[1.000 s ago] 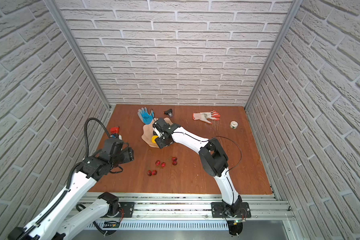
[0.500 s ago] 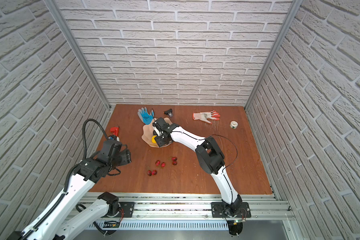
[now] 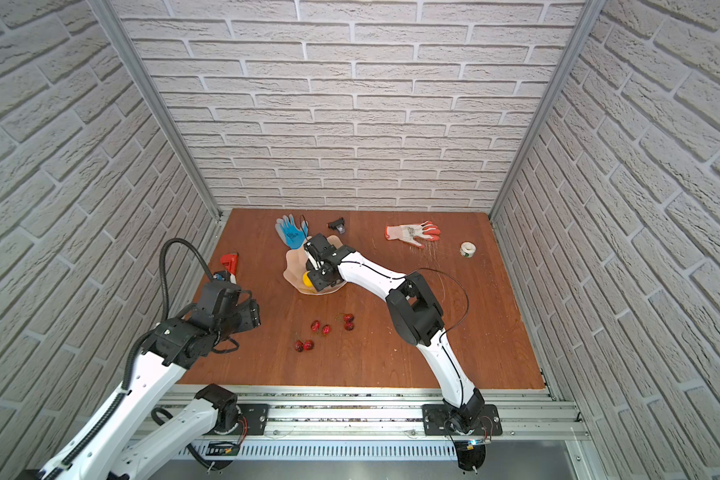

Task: Place and organize the fake fruits in the fruit bowl
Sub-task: 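Lower the plum beside the pear and open the right gripper, then raise the right gripper from the bowl while the left gripper moves over the red cherries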

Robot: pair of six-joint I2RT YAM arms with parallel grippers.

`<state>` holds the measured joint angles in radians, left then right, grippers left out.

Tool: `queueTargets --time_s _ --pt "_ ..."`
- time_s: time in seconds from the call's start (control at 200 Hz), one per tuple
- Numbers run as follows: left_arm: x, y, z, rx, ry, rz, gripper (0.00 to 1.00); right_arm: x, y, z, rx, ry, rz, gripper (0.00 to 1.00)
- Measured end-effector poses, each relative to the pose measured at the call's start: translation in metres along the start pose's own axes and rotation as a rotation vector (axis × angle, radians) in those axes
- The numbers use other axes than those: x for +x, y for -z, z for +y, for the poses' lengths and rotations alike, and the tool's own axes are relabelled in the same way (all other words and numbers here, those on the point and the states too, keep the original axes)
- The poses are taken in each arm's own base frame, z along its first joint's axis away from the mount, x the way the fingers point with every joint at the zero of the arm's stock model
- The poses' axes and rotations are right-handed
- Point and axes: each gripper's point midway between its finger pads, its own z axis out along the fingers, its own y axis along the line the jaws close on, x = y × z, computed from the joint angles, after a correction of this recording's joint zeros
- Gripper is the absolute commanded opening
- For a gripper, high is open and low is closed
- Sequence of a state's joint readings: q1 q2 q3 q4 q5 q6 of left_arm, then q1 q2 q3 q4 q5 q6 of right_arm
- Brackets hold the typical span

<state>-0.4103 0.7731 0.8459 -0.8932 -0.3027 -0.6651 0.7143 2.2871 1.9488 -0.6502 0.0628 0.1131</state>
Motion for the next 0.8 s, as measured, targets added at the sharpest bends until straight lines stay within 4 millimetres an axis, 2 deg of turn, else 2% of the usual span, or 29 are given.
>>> queueTargets --time_s 0.11,0.22,0.625,0.73,0.8 --pt "0.0 0.001 0.0 0.003 0.005 -0.004 0.77 0.0 0.0 0.0 0.001 0.002 -0.001 0.64" --pt "0.0 0.001 0.0 0.003 0.011 -0.004 0.77 0.0 0.0 0.0 -0.002 0.017 0.001 0.71" --pt "0.001 0.001 -0.001 0.006 0.02 0.005 0.77 -0.001 0.001 0.002 -0.013 0.044 -0.002 0.75" --pt "0.003 -0.003 -0.005 0.009 0.012 0.039 0.77 -0.006 0.013 0.003 -0.017 0.055 -0.018 0.78" --pt "0.002 -0.007 -0.011 0.017 0.005 0.07 0.77 -0.012 0.03 0.002 -0.02 0.065 -0.048 0.79"
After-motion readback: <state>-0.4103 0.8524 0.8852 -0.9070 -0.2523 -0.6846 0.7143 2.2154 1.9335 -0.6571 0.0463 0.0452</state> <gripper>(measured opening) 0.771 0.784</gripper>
